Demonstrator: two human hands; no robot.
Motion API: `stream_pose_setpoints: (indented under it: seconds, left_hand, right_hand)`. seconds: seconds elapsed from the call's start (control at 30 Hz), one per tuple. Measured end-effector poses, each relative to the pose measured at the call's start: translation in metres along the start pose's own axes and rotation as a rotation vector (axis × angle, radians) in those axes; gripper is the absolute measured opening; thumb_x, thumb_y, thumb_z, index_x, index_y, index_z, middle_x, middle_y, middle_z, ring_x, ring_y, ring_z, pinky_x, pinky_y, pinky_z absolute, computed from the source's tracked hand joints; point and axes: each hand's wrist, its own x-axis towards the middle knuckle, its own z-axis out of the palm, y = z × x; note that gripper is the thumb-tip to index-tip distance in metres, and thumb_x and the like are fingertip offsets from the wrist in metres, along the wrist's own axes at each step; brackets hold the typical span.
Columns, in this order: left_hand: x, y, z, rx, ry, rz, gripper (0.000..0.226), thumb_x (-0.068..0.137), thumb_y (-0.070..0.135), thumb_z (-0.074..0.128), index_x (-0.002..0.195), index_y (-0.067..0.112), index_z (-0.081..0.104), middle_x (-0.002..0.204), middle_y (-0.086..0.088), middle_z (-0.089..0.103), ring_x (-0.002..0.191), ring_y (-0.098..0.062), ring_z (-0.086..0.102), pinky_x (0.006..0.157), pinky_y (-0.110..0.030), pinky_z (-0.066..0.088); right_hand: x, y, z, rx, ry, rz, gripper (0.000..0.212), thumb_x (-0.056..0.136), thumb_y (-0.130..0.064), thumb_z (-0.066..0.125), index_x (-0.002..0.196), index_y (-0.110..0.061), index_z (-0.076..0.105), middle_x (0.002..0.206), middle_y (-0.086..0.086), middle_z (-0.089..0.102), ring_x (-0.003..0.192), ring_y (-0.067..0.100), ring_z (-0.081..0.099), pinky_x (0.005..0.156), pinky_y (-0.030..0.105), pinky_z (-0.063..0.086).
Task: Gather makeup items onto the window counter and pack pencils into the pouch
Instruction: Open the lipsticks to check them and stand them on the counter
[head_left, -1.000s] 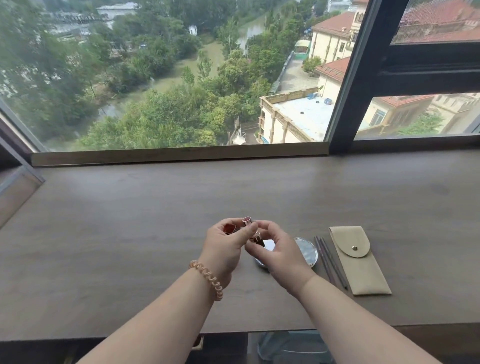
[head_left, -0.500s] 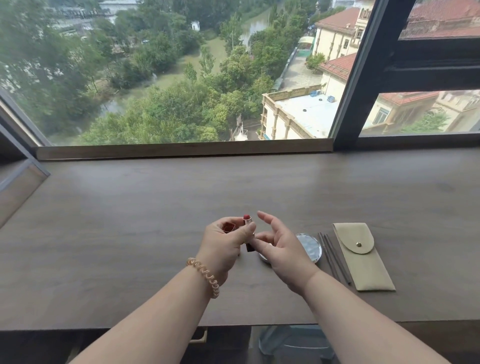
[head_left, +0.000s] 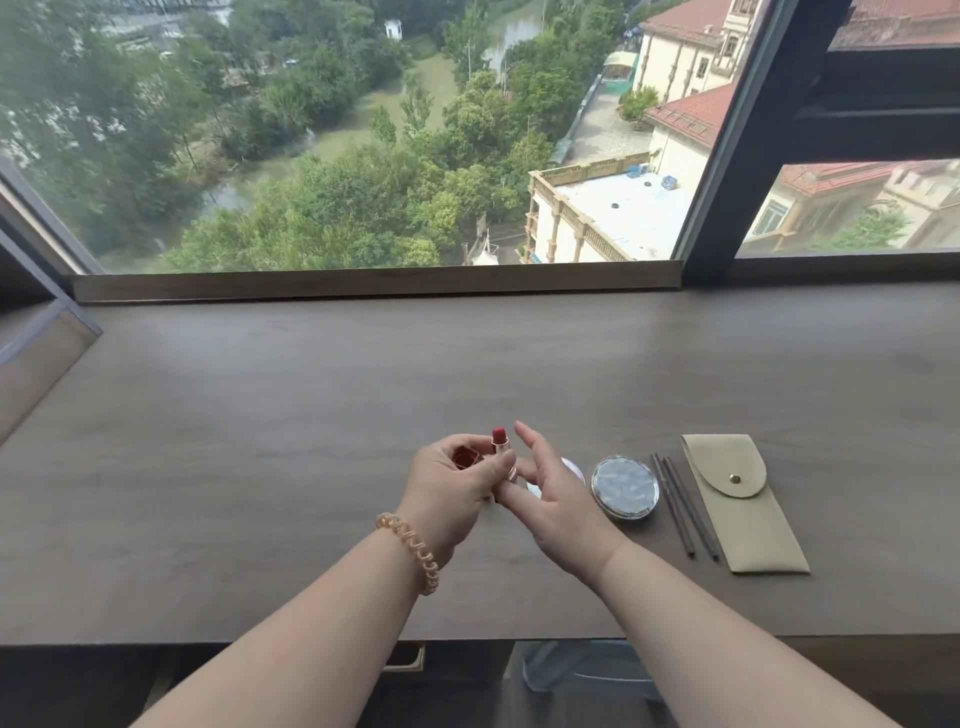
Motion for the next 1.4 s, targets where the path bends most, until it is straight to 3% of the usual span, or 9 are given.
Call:
stream_pose_setpoints:
  seconds: [0.1,0.23,0.4,0.57,0.67,0.77,0.9,1.03,1.4]
  left_hand:
    - [0.003,-0.007,-0.004,0.028,0.007,0.007,0.012,0.078,-0.001,0.072,0.087,0.000,0.065,0.069,-0.011,0.066,0.058,-0.012,0.063,0.057,-0.019,0.052]
    - [0.007,-0.019,-0.012,0.115,-0.013,-0.009,0.012,0.074,0.007,0.077,0.083,0.005,0.069,0.073,-0.009,0.067,0.066,-0.014,0.063,0.064,-0.022,0.052]
    - [0.012,-0.030,-0.023,0.239,-0.051,-0.035,0.031,0.069,0.017,0.083,0.095,0.013,0.066,0.075,0.002,0.060,0.070,-0.011,0.055,0.065,-0.022,0.046]
    - [0.023,-0.045,-0.037,0.149,0.128,-0.150,0.031,0.066,0.008,0.050,0.092,0.024,0.046,0.086,-0.004,0.056,0.074,-0.017,0.048,0.063,-0.029,0.038]
    - [0.026,-0.055,-0.050,0.375,0.127,-0.160,0.028,0.082,0.002,0.050,0.095,0.026,0.042,0.097,-0.004,0.057,0.082,-0.020,0.054,0.064,-0.032,0.046]
    - [0.029,-0.058,-0.057,0.706,0.047,-0.078,0.029,0.083,0.013,0.062,0.107,0.024,0.049,0.106,0.000,0.051,0.086,-0.012,0.053,0.072,-0.022,0.044]
    - [0.036,-0.056,-0.056,0.984,0.081,0.058,0.037,0.077,0.020,0.068,0.112,0.024,0.055,0.100,0.005,0.057,0.088,-0.010,0.054,0.079,-0.018,0.040]
    - [0.045,-0.060,-0.049,1.087,0.107,0.057,0.019,0.074,0.015,0.064,0.093,0.018,0.060,0.094,0.002,0.064,0.090,-0.017,0.059,0.079,-0.026,0.047]
    - [0.056,-0.083,-0.032,1.071,0.055,0.010,0.028,0.073,0.012,0.064,0.100,0.017,0.058,0.101,-0.002,0.061,0.098,-0.019,0.058,0.084,-0.027,0.046]
  right_hand:
    - [0.005,0.011,0.002,-0.276,0.185,-0.042,0.056,0.071,-0.051,0.073,0.119,-0.034,0.050,0.106,-0.020,0.064,0.113,-0.002,0.048,0.097,0.028,0.037]
    - [0.012,0.025,0.004,-0.357,0.197,-0.065,0.017,0.065,-0.043,0.078,0.068,-0.036,0.063,0.070,-0.018,0.062,0.076,0.000,0.055,0.074,0.027,0.040]
    - [0.021,0.041,0.006,-0.351,0.219,-0.051,0.022,0.061,-0.053,0.072,0.077,-0.039,0.067,0.077,-0.019,0.067,0.088,0.006,0.061,0.086,0.042,0.048]
    - [0.035,0.046,0.002,-0.435,0.425,-0.061,0.011,0.061,-0.037,0.073,0.064,-0.035,0.062,0.071,-0.020,0.064,0.087,0.003,0.058,0.093,0.044,0.042]
    - [0.045,0.049,0.000,-0.539,0.429,-0.037,0.017,0.064,-0.032,0.076,0.064,-0.032,0.059,0.070,-0.020,0.060,0.084,0.005,0.054,0.096,0.037,0.036]
    - [0.054,0.052,0.000,-0.642,0.403,-0.021,0.020,0.065,-0.035,0.077,0.066,-0.033,0.057,0.071,-0.019,0.058,0.084,0.008,0.050,0.090,0.030,0.026]
    - [0.064,0.060,0.000,-0.731,0.406,-0.031,0.019,0.064,-0.038,0.077,0.072,-0.033,0.060,0.074,-0.019,0.055,0.102,0.010,0.051,0.097,0.032,0.020]
    - [0.071,0.070,0.000,-0.910,0.396,-0.017,0.027,0.064,-0.049,0.075,0.082,-0.031,0.068,0.091,-0.012,0.059,0.116,0.014,0.040,0.102,0.034,0.011]
    - [0.075,0.086,0.005,-0.972,0.313,-0.023,0.024,0.065,-0.048,0.074,0.082,-0.030,0.070,0.110,-0.010,0.056,0.134,0.019,0.026,0.108,0.040,0.001]
